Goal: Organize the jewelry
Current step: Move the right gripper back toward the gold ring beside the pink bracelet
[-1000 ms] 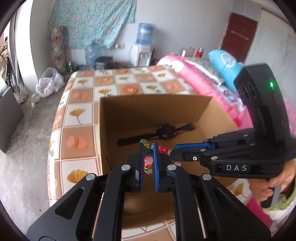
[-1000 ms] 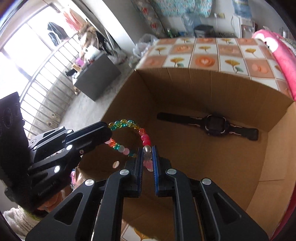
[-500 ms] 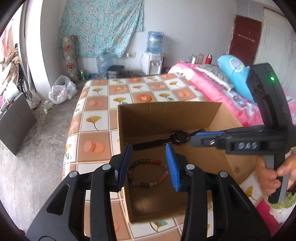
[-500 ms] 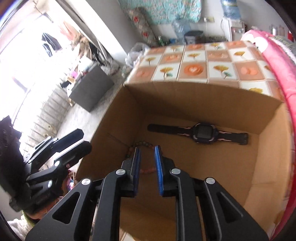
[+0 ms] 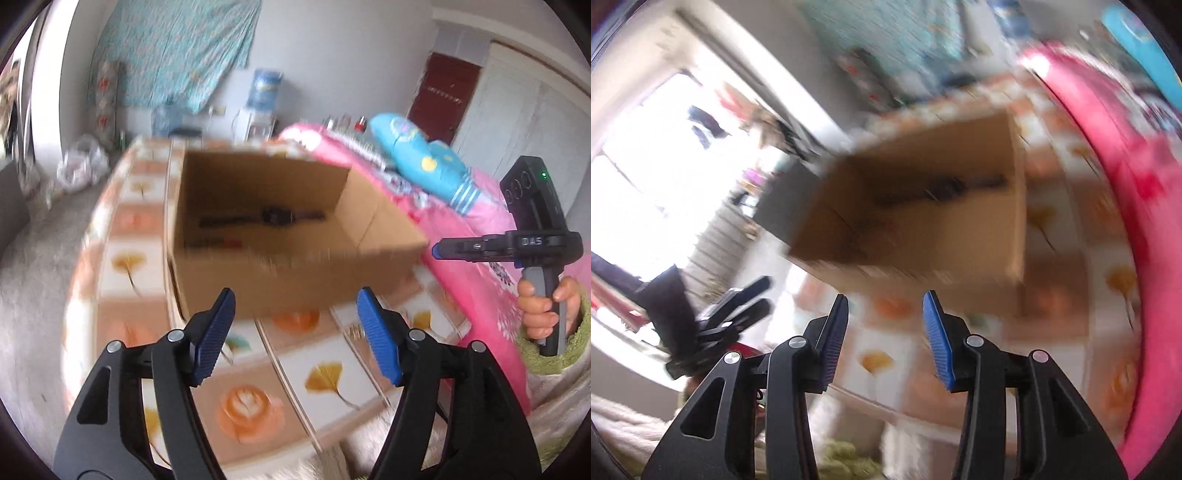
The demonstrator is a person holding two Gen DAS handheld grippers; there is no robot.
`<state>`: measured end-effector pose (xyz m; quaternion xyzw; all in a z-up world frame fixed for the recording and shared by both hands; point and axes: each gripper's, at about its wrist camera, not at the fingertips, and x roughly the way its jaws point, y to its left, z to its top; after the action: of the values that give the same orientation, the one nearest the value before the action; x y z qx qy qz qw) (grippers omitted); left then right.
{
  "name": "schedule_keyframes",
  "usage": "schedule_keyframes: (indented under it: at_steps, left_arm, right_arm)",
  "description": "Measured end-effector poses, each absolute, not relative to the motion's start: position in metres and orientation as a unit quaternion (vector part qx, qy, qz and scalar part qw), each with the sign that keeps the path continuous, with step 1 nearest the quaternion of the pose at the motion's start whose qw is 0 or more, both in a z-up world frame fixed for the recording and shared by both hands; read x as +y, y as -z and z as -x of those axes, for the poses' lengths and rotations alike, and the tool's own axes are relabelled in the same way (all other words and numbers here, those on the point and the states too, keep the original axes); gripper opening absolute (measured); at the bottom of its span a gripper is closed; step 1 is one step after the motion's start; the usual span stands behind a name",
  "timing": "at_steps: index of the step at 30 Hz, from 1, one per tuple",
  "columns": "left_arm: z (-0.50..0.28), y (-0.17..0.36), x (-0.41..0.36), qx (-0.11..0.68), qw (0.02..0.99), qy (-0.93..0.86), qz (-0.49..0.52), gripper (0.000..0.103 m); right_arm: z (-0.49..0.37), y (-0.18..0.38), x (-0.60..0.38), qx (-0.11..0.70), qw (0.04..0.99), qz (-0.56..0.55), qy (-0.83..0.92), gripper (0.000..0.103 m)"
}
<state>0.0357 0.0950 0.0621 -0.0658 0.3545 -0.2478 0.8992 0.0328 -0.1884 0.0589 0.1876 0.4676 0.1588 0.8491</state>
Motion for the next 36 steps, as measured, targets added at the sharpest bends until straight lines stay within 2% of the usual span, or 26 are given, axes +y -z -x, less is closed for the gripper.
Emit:
schedule_keyframes:
  at_steps: [7,15,19,24,29,34,36]
  left_arm:
    - [-0.034,-0.023,0.080,0.399,0.881,0.232,0.102,0.065]
    - [-0.026,0.012,0.048,0.435,0.876,0.205,0.016,0.065]
    - [-0.027,0.022,0.037,0.440,0.877,0.190,-0.028,0.065]
    - [-0.033,0.029,0.030,0.450,0.871,0.193,-0.044,0.065]
    - [-0.030,0.027,0.034,0.445,0.875,0.185,-0.044,0.065]
    - [-0.026,0.026,0.043,0.444,0.877,0.182,-0.027,0.065]
    - [-0.025,0.026,0.045,0.442,0.878,0.184,-0.026,0.065]
  right_arm:
    - [-0.056,-0.054,-0.201,0.440,0.874,-0.187,-0.087,0.041]
    - [-0.014,-0.028,-0.202,0.448,0.875,-0.164,-0.075,0.041]
    - [0.014,-0.010,-0.187,0.461,0.877,-0.110,-0.079,0.041]
    - [0.025,0.007,-0.149,0.469,0.878,0.019,-0.092,0.039]
    - [0.012,0.022,-0.131,0.482,0.865,0.096,-0.101,0.030]
    - [0.004,0.037,-0.123,0.506,0.843,0.135,-0.119,0.010]
    - [0.003,0.033,-0.125,0.506,0.845,0.139,-0.108,0.010]
